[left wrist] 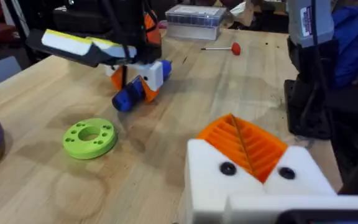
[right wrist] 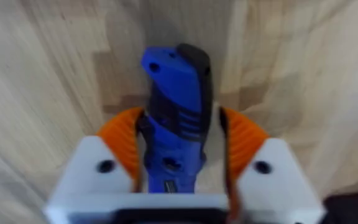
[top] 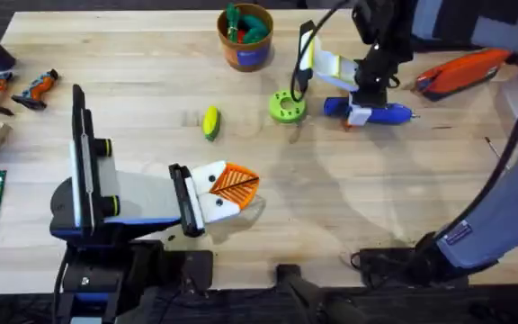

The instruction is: Pick up the gripper from the table and insert it into the empty holder that is missing its gripper. Then pick up a screw, insert it into the mounting hole, and use the screwdriver to tighten it. Finally, clean up the table by picking up the vegetable and placing it into the bucket.

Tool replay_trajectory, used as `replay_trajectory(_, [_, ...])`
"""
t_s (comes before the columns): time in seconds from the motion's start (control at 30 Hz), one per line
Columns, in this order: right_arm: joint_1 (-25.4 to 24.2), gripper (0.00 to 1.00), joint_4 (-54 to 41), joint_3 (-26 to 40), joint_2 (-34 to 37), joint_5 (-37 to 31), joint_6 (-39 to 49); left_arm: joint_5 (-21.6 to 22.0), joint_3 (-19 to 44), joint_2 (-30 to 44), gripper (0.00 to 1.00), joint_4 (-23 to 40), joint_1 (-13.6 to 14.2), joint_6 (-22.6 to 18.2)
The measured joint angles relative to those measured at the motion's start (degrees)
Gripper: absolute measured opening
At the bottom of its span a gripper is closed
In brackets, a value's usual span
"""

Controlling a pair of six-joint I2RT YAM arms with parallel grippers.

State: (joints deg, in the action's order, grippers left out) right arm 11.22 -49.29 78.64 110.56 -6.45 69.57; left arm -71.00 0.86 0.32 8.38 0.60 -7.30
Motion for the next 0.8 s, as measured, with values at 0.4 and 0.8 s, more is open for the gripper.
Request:
replay_trajectory(0.4, [0.9,0.986,0.3,0.5,-10.6,-2.4,-11.4,0.0,0.0,0.0,0.749,0.0,0.0,-0.2])
replay_trajectory(0.8, [2.6,0.987,3.3,1.0,-28.9,0.0,-48.4,4.1,-0.3,0.0,0.985,-8.4,0.0,6.2])
